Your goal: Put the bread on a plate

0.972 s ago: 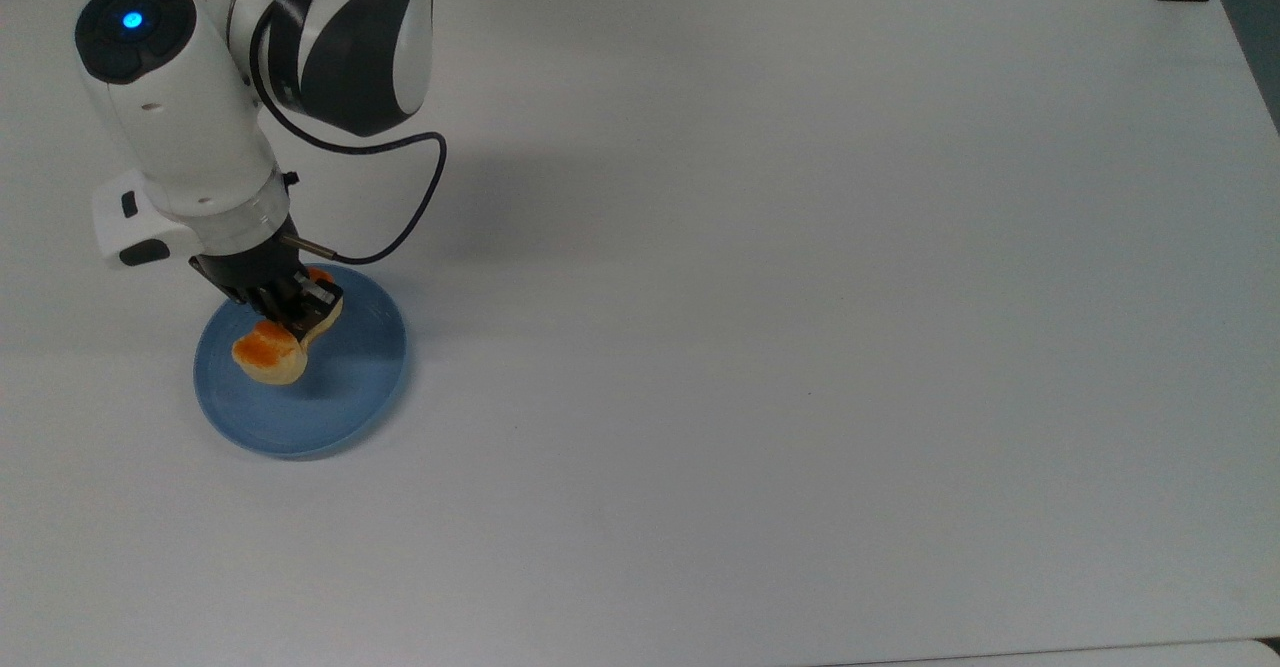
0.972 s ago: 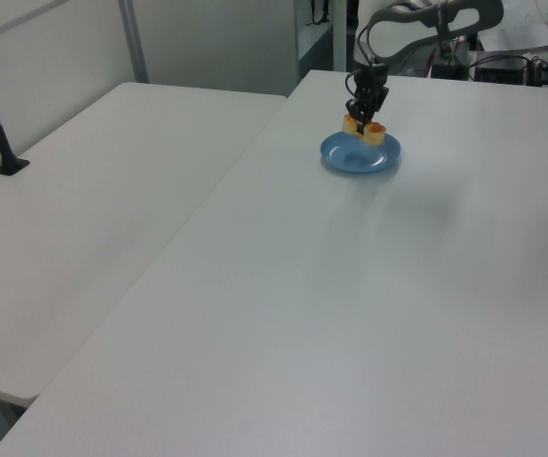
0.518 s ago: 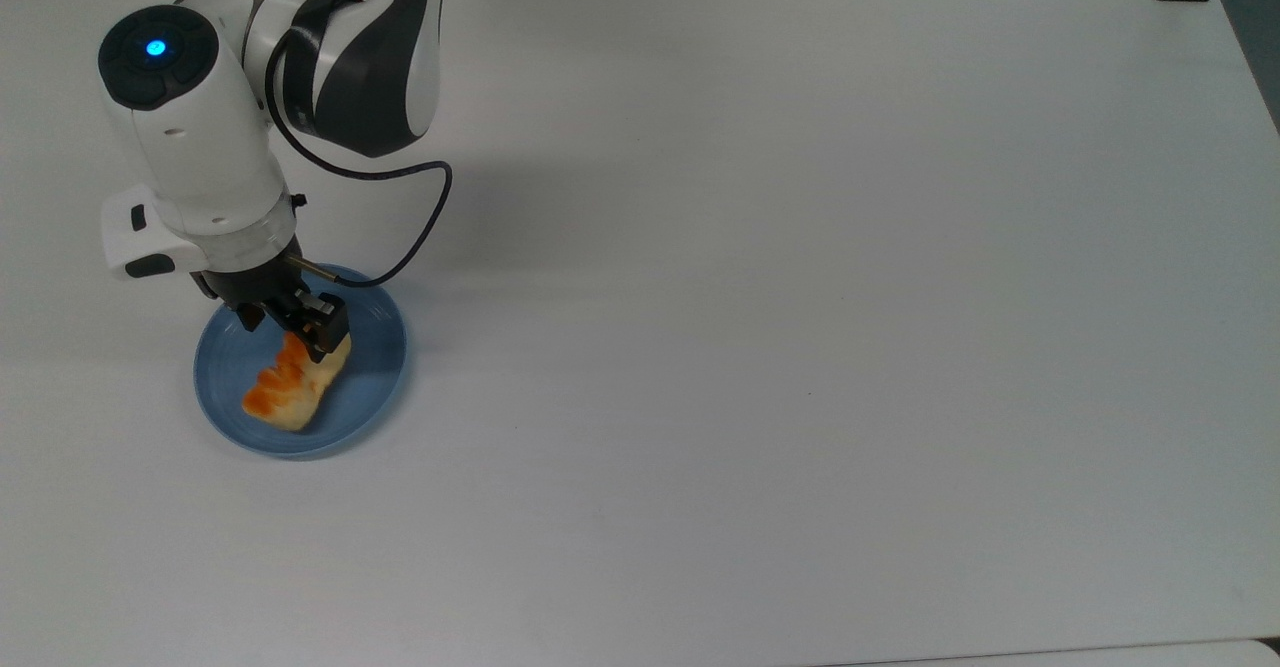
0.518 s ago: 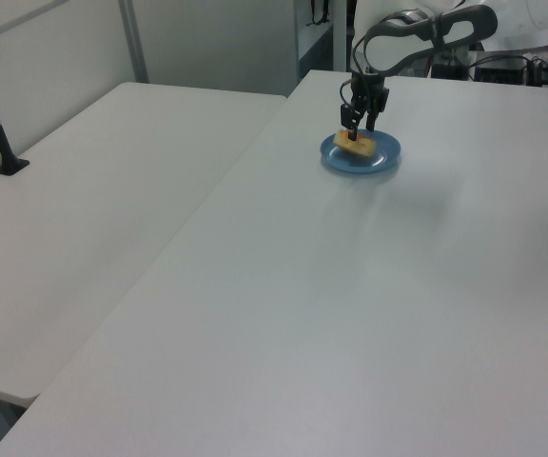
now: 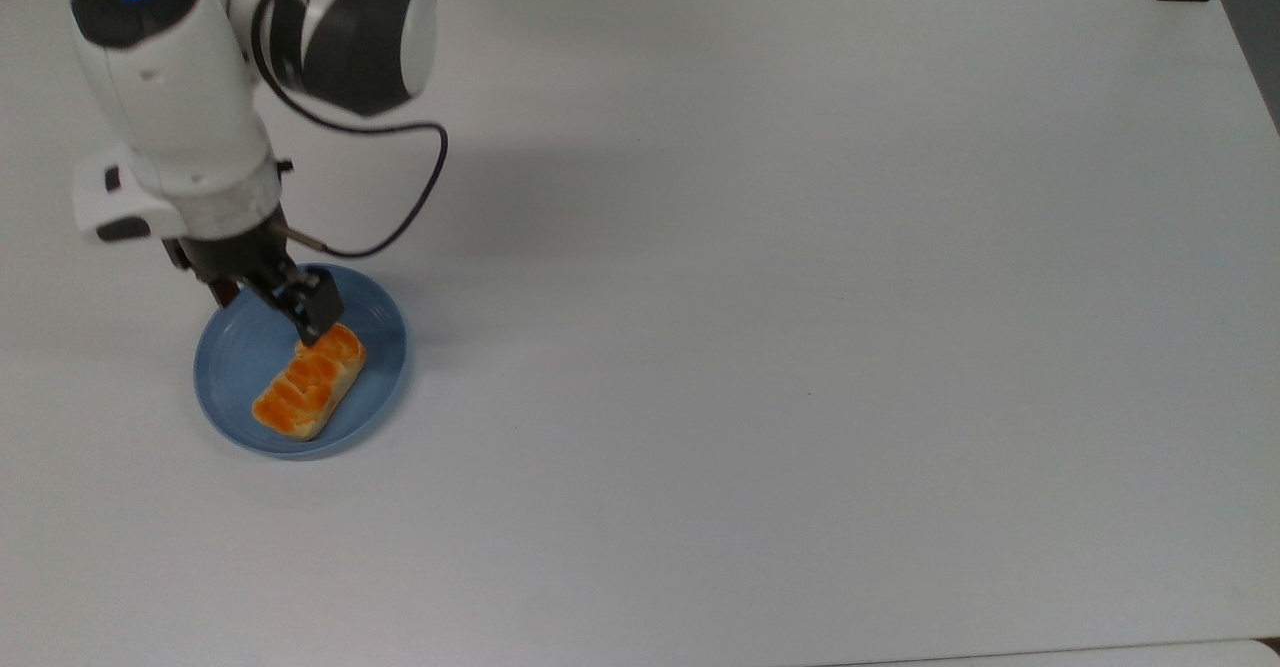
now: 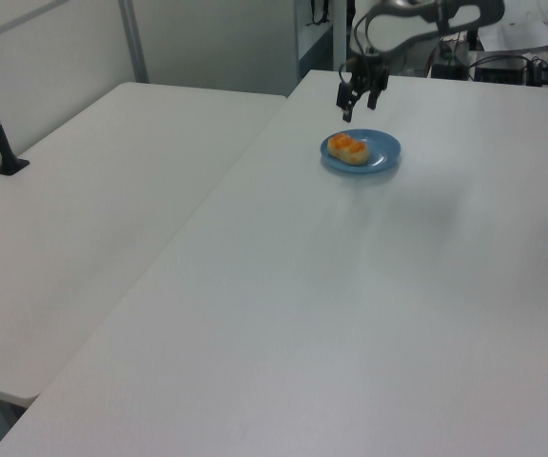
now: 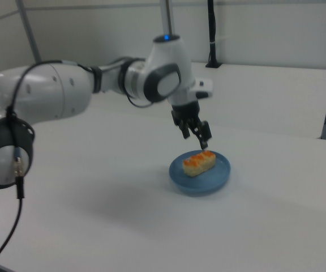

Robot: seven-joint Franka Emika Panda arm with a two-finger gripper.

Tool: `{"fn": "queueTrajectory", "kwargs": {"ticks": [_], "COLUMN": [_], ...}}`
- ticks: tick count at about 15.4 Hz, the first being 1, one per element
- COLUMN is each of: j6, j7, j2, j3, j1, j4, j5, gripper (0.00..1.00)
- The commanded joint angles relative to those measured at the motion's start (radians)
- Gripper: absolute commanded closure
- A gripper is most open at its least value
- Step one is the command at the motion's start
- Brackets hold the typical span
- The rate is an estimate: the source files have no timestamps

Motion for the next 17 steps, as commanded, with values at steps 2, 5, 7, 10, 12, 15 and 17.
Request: {"fn": "queueTrajectory", "kwargs": {"ticks": [2,5,7,10,12,15,17], "j6": [-0.279,-0.407,-0.49,-0.591,-0.59,-0.583,-0.451], "j7": [-0.012,-0.046,-0.049,-0.106,-0.127,-0.155,-0.154], "j2": [-0.261,-0.368,-0.431,-0.517,-0.591,-0.637,-0.677], "j3": [0.017,0.063,0.096,0.112,0.11,0.103,0.101], "j1": [0.021,0.035,0.05,0.083,0.101,0.123,0.138], "j4": [-0.039,-0.054,-0.067,-0.1,-0.174,-0.24,-0.341], "j5": [-0.003,-0.008,-0.008,-0.003,-0.003,0.004,0.006], "gripper": [0.03,0.01,0.0,0.0,0.0,0.0,0.0]}}
